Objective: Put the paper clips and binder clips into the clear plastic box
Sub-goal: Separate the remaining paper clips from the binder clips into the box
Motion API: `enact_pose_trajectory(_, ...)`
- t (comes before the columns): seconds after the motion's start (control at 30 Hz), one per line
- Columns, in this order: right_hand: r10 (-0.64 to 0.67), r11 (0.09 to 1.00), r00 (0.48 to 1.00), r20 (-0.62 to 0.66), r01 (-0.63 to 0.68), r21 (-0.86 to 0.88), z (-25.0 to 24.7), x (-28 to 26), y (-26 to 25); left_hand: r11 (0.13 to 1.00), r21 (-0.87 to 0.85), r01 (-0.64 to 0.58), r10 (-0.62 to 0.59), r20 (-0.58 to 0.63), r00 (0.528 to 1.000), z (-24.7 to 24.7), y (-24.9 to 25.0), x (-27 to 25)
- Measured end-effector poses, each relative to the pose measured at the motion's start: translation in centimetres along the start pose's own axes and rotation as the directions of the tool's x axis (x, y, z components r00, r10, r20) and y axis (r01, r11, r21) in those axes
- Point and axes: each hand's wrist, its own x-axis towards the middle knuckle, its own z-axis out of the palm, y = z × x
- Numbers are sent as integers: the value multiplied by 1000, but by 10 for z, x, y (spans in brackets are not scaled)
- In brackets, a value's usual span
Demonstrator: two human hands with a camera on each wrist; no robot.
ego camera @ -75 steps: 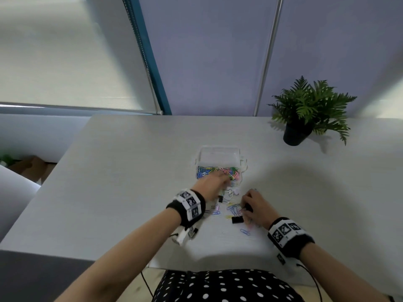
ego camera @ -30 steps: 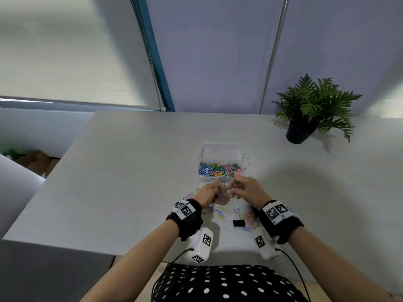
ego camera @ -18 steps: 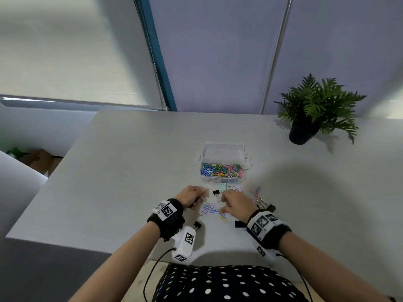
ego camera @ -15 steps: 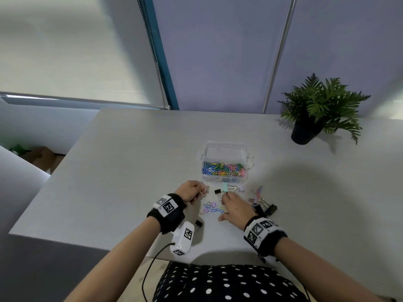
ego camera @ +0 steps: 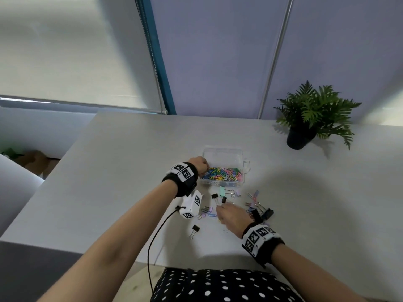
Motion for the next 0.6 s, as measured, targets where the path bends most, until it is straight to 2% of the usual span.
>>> enact_pose_trajectory(0.07,39,980,999,21,-42,194,-6,1,7,1000,3,-23,23,17,1000,-1,-4,-2)
enact_pose_trajectory(0.13,99,899,995,15,-96,427,-16,2,18,998,0,-60,60,8,998,-6,-13,-4)
enact_pose_trajectory(0.2,159,821,986,-45,-107,562,-33,4,27,995,-12,-97,96,-46,994,-13,-24,-9)
enact_pose_trajectory(0.3,206,792,966,-158,-70,606,-65,14,39,992,-56,-116,110,-93,989,-15,-43,-24)
enact_pose_trajectory(0.4,289,770,923,-254,-67,635,-92,35,49,994,17,-108,108,-35,994,0,-58,-38)
enact_pose_trajectory(0.47,328,789,900,-289,-93,607,-101,49,52,988,95,-121,119,26,993,15,-63,-46)
enact_pose_trajectory(0.6,268,853,929,-255,-106,511,-98,56,51,932,297,-208,195,72,978,41,-65,-57)
